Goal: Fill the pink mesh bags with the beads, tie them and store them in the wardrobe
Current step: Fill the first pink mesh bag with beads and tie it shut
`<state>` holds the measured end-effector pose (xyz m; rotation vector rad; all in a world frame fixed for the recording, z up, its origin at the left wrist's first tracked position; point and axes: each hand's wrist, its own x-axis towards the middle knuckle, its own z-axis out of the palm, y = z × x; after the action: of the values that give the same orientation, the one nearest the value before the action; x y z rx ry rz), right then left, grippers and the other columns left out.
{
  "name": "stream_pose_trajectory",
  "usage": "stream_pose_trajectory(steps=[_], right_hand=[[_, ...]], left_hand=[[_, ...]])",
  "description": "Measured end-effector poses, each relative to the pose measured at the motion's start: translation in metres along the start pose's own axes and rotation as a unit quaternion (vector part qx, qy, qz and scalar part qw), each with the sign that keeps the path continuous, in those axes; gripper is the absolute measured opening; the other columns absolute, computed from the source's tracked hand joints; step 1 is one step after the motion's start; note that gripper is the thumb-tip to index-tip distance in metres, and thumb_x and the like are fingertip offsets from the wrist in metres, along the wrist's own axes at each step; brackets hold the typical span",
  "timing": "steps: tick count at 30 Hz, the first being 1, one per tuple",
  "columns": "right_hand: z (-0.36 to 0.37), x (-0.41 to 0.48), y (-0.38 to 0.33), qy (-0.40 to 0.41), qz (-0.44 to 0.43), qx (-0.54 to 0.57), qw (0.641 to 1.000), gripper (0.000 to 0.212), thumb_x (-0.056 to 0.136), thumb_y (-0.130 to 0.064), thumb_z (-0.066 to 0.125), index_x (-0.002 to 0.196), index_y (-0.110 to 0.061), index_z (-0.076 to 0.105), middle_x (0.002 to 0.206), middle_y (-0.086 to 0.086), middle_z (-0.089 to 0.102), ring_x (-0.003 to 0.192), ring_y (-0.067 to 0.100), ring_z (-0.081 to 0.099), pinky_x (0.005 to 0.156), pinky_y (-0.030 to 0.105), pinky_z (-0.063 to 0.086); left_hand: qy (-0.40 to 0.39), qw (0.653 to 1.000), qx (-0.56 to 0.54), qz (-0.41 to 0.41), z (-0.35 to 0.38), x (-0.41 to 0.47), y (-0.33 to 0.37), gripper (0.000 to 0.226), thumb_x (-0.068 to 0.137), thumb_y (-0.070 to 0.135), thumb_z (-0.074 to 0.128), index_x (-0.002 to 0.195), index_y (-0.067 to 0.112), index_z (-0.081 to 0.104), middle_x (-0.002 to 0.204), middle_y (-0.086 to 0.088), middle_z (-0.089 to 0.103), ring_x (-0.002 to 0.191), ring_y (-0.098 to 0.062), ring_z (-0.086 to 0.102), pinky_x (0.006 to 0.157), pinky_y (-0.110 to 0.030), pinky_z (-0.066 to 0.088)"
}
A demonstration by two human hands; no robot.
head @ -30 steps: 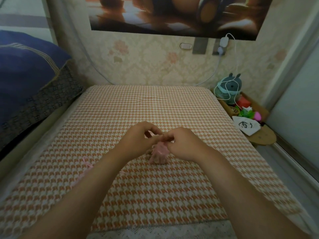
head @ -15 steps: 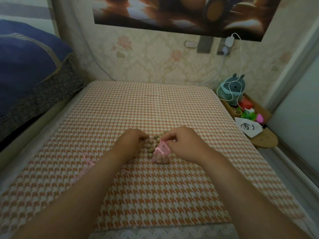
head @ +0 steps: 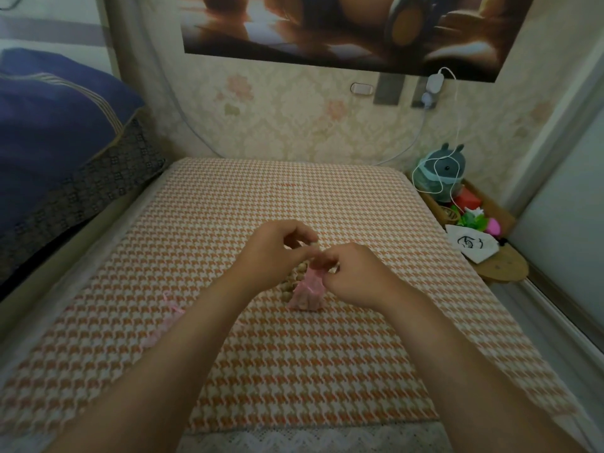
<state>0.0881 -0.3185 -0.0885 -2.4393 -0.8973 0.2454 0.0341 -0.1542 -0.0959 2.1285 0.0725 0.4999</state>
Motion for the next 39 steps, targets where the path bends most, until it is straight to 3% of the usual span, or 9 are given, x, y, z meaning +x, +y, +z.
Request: stream_pose_trajectory(steps=[3,6,14,19,23,26,30,35,39], right_hand=[[-0.001,-0.001,0.001,0.005,0.017,-0.01,1.0,0.016,0.092,-0.025,0.058,0.088,-0.021,0.073,0.079,0.0,0.071,0.069,0.018,0.065,0.064,0.038,0.053],[-0.002,-0.002,0.001,0.002,0.019,-0.005,1.0,0.015,0.09,-0.024,0.059,0.084,-0.018,0.071,0.074,0.002,0.068,0.062,0.018,0.06,0.056,0.035,0.047],[-0.005,0.0,0.003,-0.023,0.016,0.043,0.999,0.015,0.081,-0.028,0.07,0.094,-0.026,0.076,0.088,-0.007,0.074,0.078,0.013,0.068,0.076,0.043,0.06],[-0.005,0.0,0.002,-0.024,0.011,0.053,0.998,0.022,0.083,-0.023,0.065,0.097,-0.032,0.079,0.091,-0.008,0.076,0.083,0.011,0.069,0.079,0.042,0.06],[-0.001,0.004,-0.003,-0.016,0.005,0.054,0.998,0.028,0.087,-0.015,0.06,0.099,-0.032,0.079,0.09,-0.01,0.077,0.086,0.008,0.069,0.084,0.039,0.059],[0.002,0.006,-0.008,-0.014,0.007,0.088,0.996,0.031,0.088,-0.01,0.058,0.096,-0.032,0.079,0.081,-0.008,0.076,0.077,0.009,0.072,0.079,0.039,0.062],[0.01,0.006,-0.017,-0.021,-0.008,0.149,0.989,0.029,0.09,-0.012,0.059,0.099,-0.032,0.078,0.079,-0.009,0.077,0.074,0.012,0.073,0.075,0.038,0.063],[0.015,0.008,-0.023,0.018,0.017,0.232,0.972,0.021,0.095,-0.018,0.057,0.108,-0.032,0.065,0.092,-0.004,0.076,0.069,0.017,0.073,0.056,0.028,0.053],[0.029,0.013,-0.013,0.048,0.003,0.084,0.995,0.017,0.096,-0.02,0.058,0.1,-0.034,0.068,0.095,-0.012,0.071,0.083,0.011,0.069,0.076,0.035,0.059]], left_hand=[[-0.035,0.999,-0.013,-0.005,0.007,-0.01,0.006,0.008,0.081,0.019,0.077,0.088,0.022,0.073,0.083,0.01,0.072,0.073,0.003,0.063,0.064,-0.012,0.049],[-0.032,0.999,0.012,-0.007,0.012,-0.015,0.004,0.012,0.081,0.023,0.077,0.083,0.032,0.07,0.087,0.014,0.07,0.08,0.0,0.063,0.067,-0.016,0.048],[-0.048,0.996,0.074,-0.007,0.013,-0.02,0.001,0.017,0.08,0.029,0.077,0.081,0.042,0.065,0.097,0.014,0.062,0.084,-0.001,0.061,0.075,-0.018,0.048],[-0.058,0.985,0.159,-0.03,0.013,-0.02,-0.001,0.011,0.086,0.034,0.069,0.093,0.027,0.074,0.1,0.007,0.061,0.084,-0.008,0.063,0.079,-0.033,0.054],[-0.045,0.982,0.167,-0.072,0.01,-0.021,0.006,0.019,0.09,0.033,0.061,0.085,0.024,0.076,0.079,0.004,0.073,0.072,-0.006,0.066,0.07,-0.028,0.053],[-0.012,0.981,0.175,-0.087,0.005,-0.022,0.009,0.022,0.089,0.03,0.062,0.077,0.019,0.077,0.068,0.003,0.072,0.064,-0.005,0.064,0.061,-0.027,0.051],[0.017,0.98,0.169,-0.106,-0.009,-0.027,0.007,0.025,0.087,0.031,0.064,0.066,0.02,0.075,0.057,0.005,0.068,0.052,0.0,0.059,0.048,-0.011,0.039],[0.05,0.978,0.164,-0.119,-0.036,-0.032,0.004,0.021,0.085,0.025,0.066,0.071,0.014,0.076,0.064,0.0,0.071,0.063,-0.014,0.067,0.06,-0.032,0.055],[0.043,0.975,0.182,-0.124,-0.051,-0.034,-0.008,0.025,0.086,0.023,0.065,0.071,0.005,0.074,0.065,-0.011,0.07,0.063,-0.023,0.067,0.059,-0.034,0.056]])
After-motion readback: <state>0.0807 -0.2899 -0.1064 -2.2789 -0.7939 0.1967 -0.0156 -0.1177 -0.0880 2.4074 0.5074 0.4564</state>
